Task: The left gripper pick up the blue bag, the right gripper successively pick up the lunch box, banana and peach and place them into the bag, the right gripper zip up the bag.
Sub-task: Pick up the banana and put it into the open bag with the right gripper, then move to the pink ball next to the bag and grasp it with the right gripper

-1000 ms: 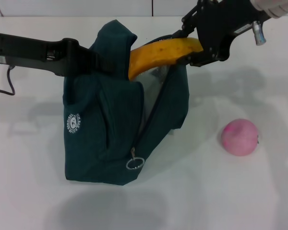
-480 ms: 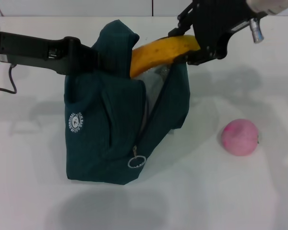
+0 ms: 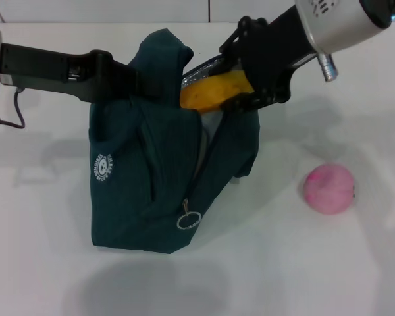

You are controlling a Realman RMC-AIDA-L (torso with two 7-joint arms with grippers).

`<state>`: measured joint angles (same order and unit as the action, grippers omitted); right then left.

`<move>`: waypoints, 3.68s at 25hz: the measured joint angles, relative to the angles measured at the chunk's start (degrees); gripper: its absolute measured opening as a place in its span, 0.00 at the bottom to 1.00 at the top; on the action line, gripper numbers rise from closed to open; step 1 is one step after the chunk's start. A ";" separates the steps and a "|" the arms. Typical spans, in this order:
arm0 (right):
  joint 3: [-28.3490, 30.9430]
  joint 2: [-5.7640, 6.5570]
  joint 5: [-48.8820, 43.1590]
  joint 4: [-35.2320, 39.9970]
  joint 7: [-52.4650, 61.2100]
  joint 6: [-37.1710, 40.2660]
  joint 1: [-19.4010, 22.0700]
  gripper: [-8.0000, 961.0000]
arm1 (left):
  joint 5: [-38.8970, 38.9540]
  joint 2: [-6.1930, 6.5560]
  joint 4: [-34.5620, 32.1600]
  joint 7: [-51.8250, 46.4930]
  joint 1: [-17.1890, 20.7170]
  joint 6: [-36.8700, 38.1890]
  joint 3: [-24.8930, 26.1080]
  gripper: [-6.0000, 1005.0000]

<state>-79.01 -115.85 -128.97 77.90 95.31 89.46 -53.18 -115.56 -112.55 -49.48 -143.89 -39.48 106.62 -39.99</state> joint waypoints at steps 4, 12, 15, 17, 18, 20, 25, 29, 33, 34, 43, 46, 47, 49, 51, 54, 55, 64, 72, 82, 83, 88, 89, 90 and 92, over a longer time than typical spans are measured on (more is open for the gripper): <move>-1.91 -0.01 1.87 -0.15 -0.53 -2.59 0.37 0.54 | 0.00 -0.04 0.00 0.01 0.17 -0.01 0.00 0.04; -3.98 -0.16 4.62 -0.37 -0.32 -5.13 1.37 0.55 | -0.18 -0.13 0.04 0.02 0.56 0.01 -0.30 0.04; -4.14 -0.17 4.84 -0.16 -0.02 -5.07 2.04 0.55 | -0.16 -0.13 0.07 0.02 0.78 0.04 -0.35 0.04; -4.02 -0.17 5.39 0.25 0.06 -5.15 2.73 0.55 | -0.15 -0.13 0.09 0.02 0.83 0.05 -0.34 0.04; -3.77 -0.17 5.86 0.47 0.08 -5.26 3.20 0.55 | -0.15 -0.13 0.09 0.02 0.85 0.06 -0.30 0.04; -2.68 -0.15 6.71 0.78 0.15 -5.37 3.88 0.55 | -0.14 -0.14 0.09 0.02 0.89 0.06 -0.22 0.04; 1.87 0.15 9.13 1.49 0.26 -4.70 5.54 0.69 | -0.11 -0.20 0.09 0.02 0.92 0.09 -0.32 0.04; 6.97 0.20 10.84 3.12 0.77 -4.43 8.57 0.82 | -0.10 -0.22 0.09 0.02 0.92 0.09 -0.08 0.04; 14.52 0.38 13.86 3.44 2.37 -2.19 13.43 0.91 | -0.09 -0.27 0.09 0.07 0.99 0.08 -0.02 0.04; 16.61 0.40 15.02 2.82 2.57 -1.28 14.77 0.91 | -0.09 -0.28 0.09 0.07 0.98 0.08 -0.03 0.04; 26.61 0.53 26.24 -7.85 -1.82 4.29 27.40 0.90 | -0.09 -0.48 0.09 0.17 1.15 0.09 -0.06 0.04; 26.40 0.54 26.11 -11.60 -3.80 4.10 30.01 0.90 | -0.09 -0.49 0.09 0.19 1.16 0.13 -0.09 0.04; 26.30 0.56 25.36 -12.82 -4.19 3.95 30.35 0.90 | -0.09 -0.48 0.09 0.19 1.16 0.14 -0.12 0.04; 26.22 0.59 23.42 -15.12 -5.39 3.92 30.62 0.90 | -0.09 -0.49 0.09 0.24 1.17 0.15 -0.16 0.04; 26.22 0.60 21.30 -17.52 -7.97 4.03 30.69 0.90 | -0.08 -0.49 0.09 0.38 1.17 0.15 -0.21 0.04; 26.22 0.56 20.06 -20.43 -12.18 3.79 30.99 0.90 | -0.06 -0.48 0.09 0.53 1.17 0.12 -0.27 0.04; 26.24 0.54 19.93 -22.24 -14.32 3.48 31.13 0.90 | -0.04 -0.48 0.09 0.60 1.17 0.12 -0.29 0.04; 26.20 0.54 18.83 -25.05 -19.42 -0.85 31.20 0.89 | 0.00 -0.48 0.09 0.90 1.08 0.08 -0.40 0.04; 26.06 0.73 11.75 -24.47 -13.26 -1.85 27.46 0.88 | 0.00 -0.56 0.09 0.62 0.73 0.08 -0.44 0.04; 25.22 0.62 7.21 -23.89 -10.58 -1.86 26.15 0.87 | -0.08 -0.57 0.09 0.55 0.55 0.08 -0.44 0.04; 25.04 0.59 7.03 -23.88 -10.44 -1.85 26.09 0.87 | -0.09 -0.57 0.09 0.55 0.55 0.08 -0.44 0.04; 24.48 0.58 6.93 -24.07 -10.42 -1.95 25.82 0.87 | -0.10 -0.57 0.09 0.55 0.55 0.08 -0.44 0.04; 24.26 0.56 6.92 -24.17 -10.42 -2.04 25.78 0.87 | -0.10 -0.57 0.09 0.55 0.55 0.08 -0.44 0.04; 23.84 0.55 6.91 -24.27 -10.43 -2.28 25.72 0.87 | -0.10 -0.57 0.09 0.54 0.55 0.08 -0.44 0.04; 22.78 0.53 6.89 -24.33 -10.43 -3.18 25.71 0.86 | -0.10 -0.57 0.09 0.54 0.55 0.08 -0.44 0.04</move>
<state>-56.23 -115.32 -122.08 53.57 84.89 86.28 -27.46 -115.66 -113.11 -49.39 -143.35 -38.94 106.70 -40.43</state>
